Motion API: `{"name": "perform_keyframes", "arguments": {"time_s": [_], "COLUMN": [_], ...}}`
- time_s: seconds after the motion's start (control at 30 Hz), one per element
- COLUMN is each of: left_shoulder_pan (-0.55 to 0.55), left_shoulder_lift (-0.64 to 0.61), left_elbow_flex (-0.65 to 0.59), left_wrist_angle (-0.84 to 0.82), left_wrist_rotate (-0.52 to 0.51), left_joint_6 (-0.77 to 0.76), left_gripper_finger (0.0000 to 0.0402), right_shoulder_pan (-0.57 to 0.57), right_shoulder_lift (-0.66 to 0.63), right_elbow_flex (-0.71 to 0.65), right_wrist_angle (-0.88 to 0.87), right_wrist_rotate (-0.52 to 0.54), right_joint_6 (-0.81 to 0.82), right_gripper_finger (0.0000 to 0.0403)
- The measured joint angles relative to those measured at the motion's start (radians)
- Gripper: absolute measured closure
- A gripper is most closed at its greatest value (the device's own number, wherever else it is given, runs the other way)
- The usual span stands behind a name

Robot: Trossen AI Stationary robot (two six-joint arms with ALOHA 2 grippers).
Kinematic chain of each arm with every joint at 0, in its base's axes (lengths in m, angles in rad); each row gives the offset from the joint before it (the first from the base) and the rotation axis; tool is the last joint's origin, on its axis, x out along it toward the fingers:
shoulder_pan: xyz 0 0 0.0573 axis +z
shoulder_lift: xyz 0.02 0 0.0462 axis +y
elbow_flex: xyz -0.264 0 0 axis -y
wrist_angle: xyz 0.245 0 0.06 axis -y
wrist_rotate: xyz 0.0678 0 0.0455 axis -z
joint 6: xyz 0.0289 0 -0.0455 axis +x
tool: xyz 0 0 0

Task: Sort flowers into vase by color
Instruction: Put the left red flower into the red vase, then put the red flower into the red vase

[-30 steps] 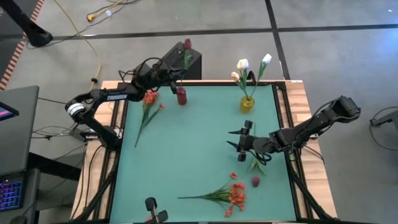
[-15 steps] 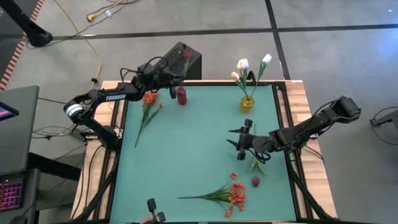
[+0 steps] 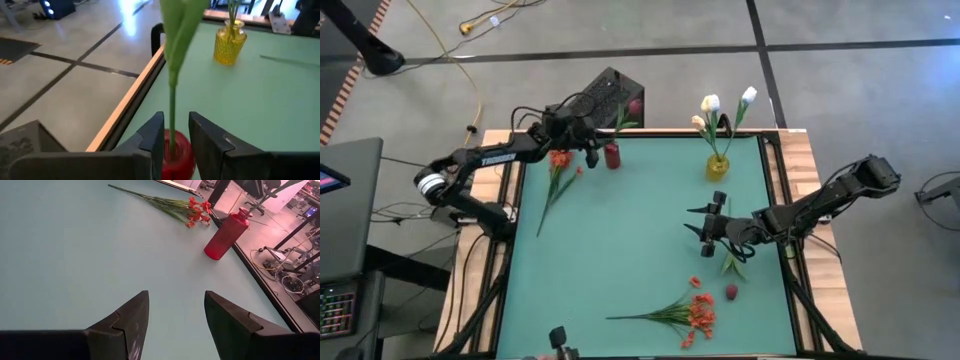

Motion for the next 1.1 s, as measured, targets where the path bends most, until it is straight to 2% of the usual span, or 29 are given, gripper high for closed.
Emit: {"name": "perform_keyframes", "arguments": {"time_s": [0.2,0.3,0.4,0.5,0.63,0.73,0.93,1.1], "left_shoulder_pan": [-0.012,-0.040,-0.089,-0.164,-0.296,-0.394,-0.557,-0.662], "left_shoulder_lift": [-0.134,-0.185,-0.213,-0.218,-0.215,-0.214,-0.214,-0.214], "left_elbow_flex": [0.000,0.000,0.000,0.000,0.000,0.000,0.000,0.000], "left_wrist_angle": [-0.192,-0.302,-0.393,-0.464,-0.485,-0.485,-0.557,-0.610], "left_wrist_rotate": [-0.031,-0.029,-0.017,0.031,0.023,-0.015,-0.144,-0.247], "left_joint_6": [0.008,-0.041,-0.072,-0.048,-0.025,-0.024,-0.032,-0.080], "left_gripper_finger": [0.0298,0.0290,0.0287,0.0287,0.0287,0.0287,0.0287,0.0287], "right_shoulder_pan": [0.001,0.018,0.041,0.059,0.071,0.077,0.050,0.028], "right_shoulder_lift": [0.000,-0.004,-0.015,-0.015,-0.013,-0.014,0.003,0.095], "right_elbow_flex": [0.000,0.001,0.047,0.134,0.250,0.286,0.287,0.312], "right_wrist_angle": [-0.004,-0.074,-0.303,-0.605,-0.894,-0.949,-0.963,-0.935], "right_wrist_rotate": [-0.001,-0.056,-0.142,-0.181,-0.233,-0.247,-0.406,-0.438], "right_joint_6": [0.004,0.004,0.016,0.064,0.011,-0.066,-0.170,-0.413], "right_gripper_finger": [0.0187,0.0187,0.0187,0.0188,0.0194,0.0199,0.0205,0.0205]}}
